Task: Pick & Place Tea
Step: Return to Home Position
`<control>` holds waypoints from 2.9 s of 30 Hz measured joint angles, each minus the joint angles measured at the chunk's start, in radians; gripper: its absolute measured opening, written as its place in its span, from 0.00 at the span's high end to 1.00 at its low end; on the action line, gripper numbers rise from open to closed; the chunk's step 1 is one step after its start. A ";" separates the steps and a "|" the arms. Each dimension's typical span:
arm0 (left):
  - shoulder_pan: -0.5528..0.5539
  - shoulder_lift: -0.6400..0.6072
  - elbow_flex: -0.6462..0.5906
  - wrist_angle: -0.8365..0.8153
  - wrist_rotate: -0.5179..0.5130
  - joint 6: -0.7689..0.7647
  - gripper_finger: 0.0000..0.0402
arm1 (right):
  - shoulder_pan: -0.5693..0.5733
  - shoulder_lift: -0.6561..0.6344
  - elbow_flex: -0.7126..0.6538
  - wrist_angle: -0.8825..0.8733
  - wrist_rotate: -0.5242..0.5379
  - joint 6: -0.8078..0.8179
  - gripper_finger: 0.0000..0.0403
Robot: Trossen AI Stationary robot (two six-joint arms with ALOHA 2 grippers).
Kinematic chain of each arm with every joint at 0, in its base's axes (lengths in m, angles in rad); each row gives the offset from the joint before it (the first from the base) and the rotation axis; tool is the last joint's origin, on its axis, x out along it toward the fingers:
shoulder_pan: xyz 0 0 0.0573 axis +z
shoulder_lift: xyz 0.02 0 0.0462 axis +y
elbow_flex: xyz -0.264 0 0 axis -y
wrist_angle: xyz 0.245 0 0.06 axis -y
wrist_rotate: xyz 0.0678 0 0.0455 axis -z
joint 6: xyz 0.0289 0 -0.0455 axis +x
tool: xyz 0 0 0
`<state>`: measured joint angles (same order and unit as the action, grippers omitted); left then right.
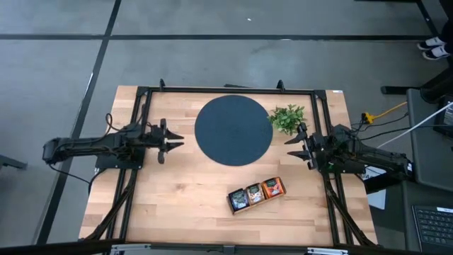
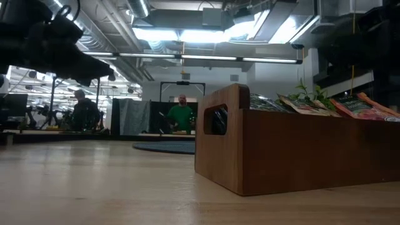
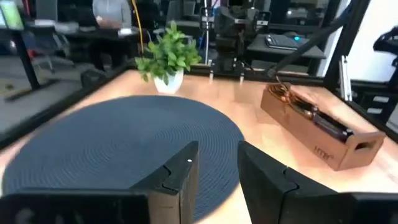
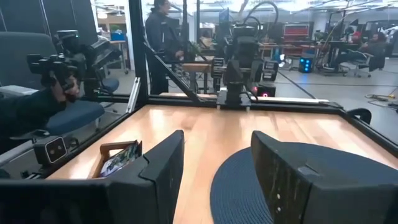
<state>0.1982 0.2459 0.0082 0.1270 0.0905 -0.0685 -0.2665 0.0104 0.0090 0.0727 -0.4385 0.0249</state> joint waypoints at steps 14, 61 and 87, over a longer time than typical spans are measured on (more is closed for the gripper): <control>-0.092 -0.171 0.000 -0.097 -0.010 0.150 0.73 | 0.000 0.001 0.000 0.000 0.002 0.106 0.53; -0.120 -0.165 0.000 -0.109 -0.117 0.082 0.73 | 0.000 0.001 0.000 0.000 0.001 0.101 0.53; -0.120 -0.165 0.000 -0.109 -0.117 0.082 0.73 | 0.000 0.001 0.000 0.000 0.002 0.100 0.53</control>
<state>0.0782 0.0811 0.0082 0.0180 -0.0261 0.0135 -0.2661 0.0113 0.0090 0.0728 -0.4370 0.1246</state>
